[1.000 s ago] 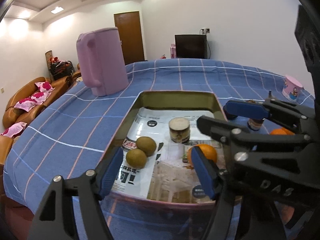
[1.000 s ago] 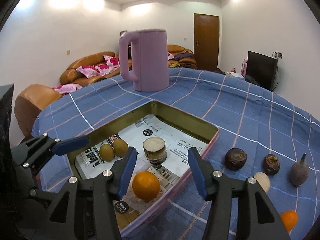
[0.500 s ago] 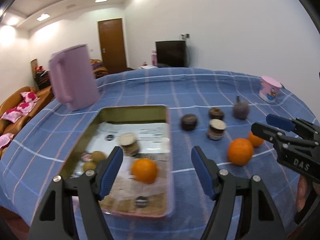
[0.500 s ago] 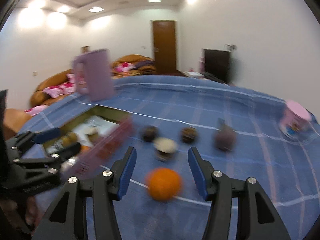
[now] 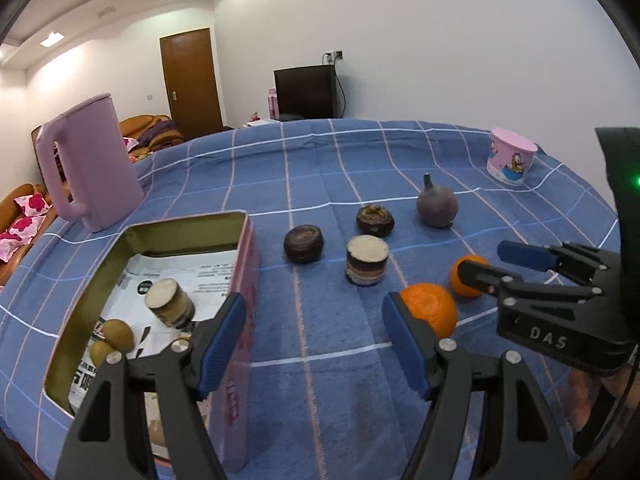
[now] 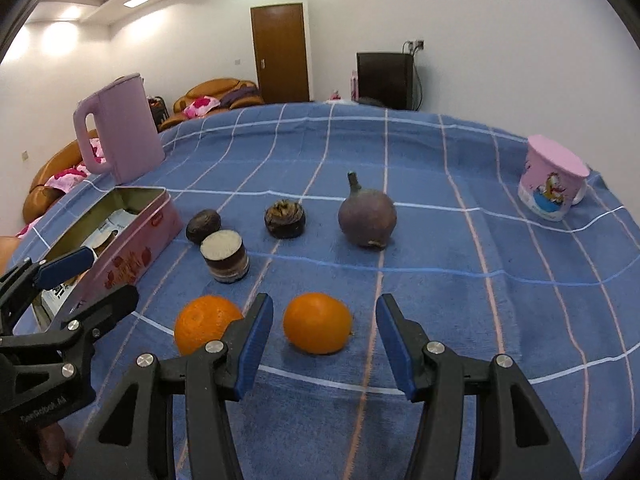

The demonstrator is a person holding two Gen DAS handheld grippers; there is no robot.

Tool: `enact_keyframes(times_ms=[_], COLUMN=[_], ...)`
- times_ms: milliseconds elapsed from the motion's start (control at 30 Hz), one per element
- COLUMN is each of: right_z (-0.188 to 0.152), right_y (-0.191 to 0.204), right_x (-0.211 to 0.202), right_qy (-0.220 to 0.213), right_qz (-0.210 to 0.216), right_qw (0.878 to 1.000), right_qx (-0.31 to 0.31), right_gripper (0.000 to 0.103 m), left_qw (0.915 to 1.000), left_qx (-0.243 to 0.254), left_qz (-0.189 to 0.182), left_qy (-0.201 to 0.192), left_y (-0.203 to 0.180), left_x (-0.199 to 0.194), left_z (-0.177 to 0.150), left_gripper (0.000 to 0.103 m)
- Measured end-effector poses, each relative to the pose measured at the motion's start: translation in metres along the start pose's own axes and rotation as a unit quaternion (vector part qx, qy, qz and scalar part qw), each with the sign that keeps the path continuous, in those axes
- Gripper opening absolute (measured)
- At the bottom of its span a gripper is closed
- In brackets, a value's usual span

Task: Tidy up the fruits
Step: 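Grasp an orange with the left tool while the right grasps another orange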

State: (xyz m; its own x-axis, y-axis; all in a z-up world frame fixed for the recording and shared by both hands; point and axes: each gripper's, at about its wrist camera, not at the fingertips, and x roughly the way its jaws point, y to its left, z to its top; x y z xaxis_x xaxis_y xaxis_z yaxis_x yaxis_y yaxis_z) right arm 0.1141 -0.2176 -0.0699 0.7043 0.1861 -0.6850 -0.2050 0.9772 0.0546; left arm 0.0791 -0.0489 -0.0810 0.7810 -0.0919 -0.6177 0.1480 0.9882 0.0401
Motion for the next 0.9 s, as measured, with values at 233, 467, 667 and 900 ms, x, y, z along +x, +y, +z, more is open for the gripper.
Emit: enact_keyframes(times_ms=[233, 467, 667, 900], right_z=[0.003, 0.002, -0.003, -0.004], right_y=[-0.002, -0.003, -0.023, -0.04], right_x=[0.021, 0.015, -0.002, -0.008], right_qy=[0.044, 0.034, 0.002, -0.007], right_qz=[0.019, 0.022, -0.015, -0.006], right_qw=[0.999, 0.999, 0.999, 0.998], right_qx=[0.004, 0.011, 0.038, 0.069], right_gripper=[0.055, 0.041, 0.041, 0.041], left_qw=[0.9999, 0.9994, 0.9985, 0.9969], left_qx=[0.003, 0.018, 0.03, 0.056], left_qz=[-0.006, -0.026, -0.042, -0.053], left_qy=[0.01, 0.015, 0.017, 0.02], left_y=[-0.005, -0.017, -0.032, -0.058], left_x=[0.009, 0.012, 0.015, 0.016], left_z=[0.0, 0.002, 0.006, 0.007], left_gripper=[0.073, 0.073, 0.073, 0.073])
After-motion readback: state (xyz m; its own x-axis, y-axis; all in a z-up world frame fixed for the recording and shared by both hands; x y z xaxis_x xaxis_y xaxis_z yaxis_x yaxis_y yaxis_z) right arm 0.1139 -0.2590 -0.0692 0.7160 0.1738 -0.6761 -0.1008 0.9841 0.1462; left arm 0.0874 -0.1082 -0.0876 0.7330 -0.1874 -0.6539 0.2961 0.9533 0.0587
